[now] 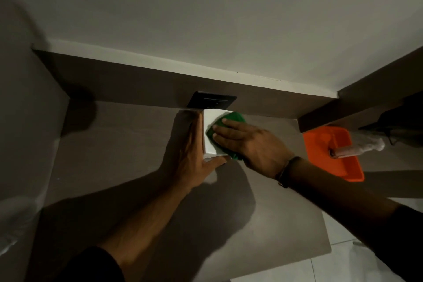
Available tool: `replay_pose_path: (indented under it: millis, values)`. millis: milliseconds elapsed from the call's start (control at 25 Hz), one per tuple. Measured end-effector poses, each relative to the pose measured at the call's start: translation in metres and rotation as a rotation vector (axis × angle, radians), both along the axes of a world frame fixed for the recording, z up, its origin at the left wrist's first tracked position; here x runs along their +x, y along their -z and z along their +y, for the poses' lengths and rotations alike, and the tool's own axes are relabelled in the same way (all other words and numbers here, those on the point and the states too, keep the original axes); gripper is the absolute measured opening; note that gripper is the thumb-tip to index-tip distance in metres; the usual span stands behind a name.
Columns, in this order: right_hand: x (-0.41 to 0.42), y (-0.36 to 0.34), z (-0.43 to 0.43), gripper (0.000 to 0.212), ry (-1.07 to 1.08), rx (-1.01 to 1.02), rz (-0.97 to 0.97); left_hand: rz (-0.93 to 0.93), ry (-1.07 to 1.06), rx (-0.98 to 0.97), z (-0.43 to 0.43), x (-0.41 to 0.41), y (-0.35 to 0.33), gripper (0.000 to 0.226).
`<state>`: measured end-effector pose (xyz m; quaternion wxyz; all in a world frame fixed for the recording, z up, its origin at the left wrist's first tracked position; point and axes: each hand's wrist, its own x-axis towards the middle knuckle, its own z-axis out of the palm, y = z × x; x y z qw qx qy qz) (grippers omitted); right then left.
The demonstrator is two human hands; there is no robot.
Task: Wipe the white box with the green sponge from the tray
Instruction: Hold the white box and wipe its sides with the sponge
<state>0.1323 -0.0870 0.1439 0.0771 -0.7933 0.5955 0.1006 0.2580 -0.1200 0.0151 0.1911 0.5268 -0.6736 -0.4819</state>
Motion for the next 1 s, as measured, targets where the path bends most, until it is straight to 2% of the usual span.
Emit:
replay_pose_path:
  millis: [40, 80, 160, 200, 320, 520, 600, 680, 760, 920, 1000]
  values:
    - [-0.001, -0.002, 0.012, 0.065, -0.059, 0.023, 0.010, 0.108, 0.034, 0.036, -0.001, -0.004, -0.007, 0.093]
    - [-0.007, -0.003, 0.024, 0.064, -0.101, 0.041, 0.016, 0.052, 0.126, -0.066, -0.006, 0.021, 0.009, 0.108]
    - [-0.027, -0.007, 0.034, 0.065, -0.104, 0.040, 0.025, 0.192, 0.234, 0.051, -0.017, 0.026, -0.010, 0.124]
    - [-0.034, -0.009, 0.032, 0.070, -0.059, 0.035, 0.029, 0.223, 0.228, 0.052, -0.024, 0.054, 0.000, 0.125]
    - [-0.024, -0.006, 0.012, 0.073, 0.073, -0.012, 0.028, 0.285, 0.168, 0.029, -0.019, 0.038, -0.002, 0.125]
    - [-0.025, -0.001, 0.042, 0.065, -0.081, 0.044, 0.013, 0.300, 0.202, -0.009, -0.026, 0.038, -0.002, 0.115]
    - [-0.046, 0.003, 0.052, 0.074, 0.018, -0.010, -0.030, 0.286, 0.204, -0.099, -0.020, 0.035, -0.003, 0.121]
    - [-0.052, 0.011, 0.040, 0.078, 0.209, -0.066, -0.095, 0.265, 0.154, -0.098, -0.018, 0.034, -0.001, 0.125]
    - [-0.042, 0.022, 0.011, 0.073, 0.341, -0.101, -0.155, 0.251, 0.150, -0.118, -0.019, 0.035, -0.002, 0.123]
    - [-0.036, 0.017, -0.025, 0.067, 0.389, -0.136, -0.250, 0.186, 0.242, 0.054, -0.026, 0.043, -0.027, 0.132]
    - [-0.044, 0.015, -0.010, 0.068, 0.546, -0.192, -0.397, 0.108, 0.239, -0.022, -0.025, 0.047, -0.048, 0.124]
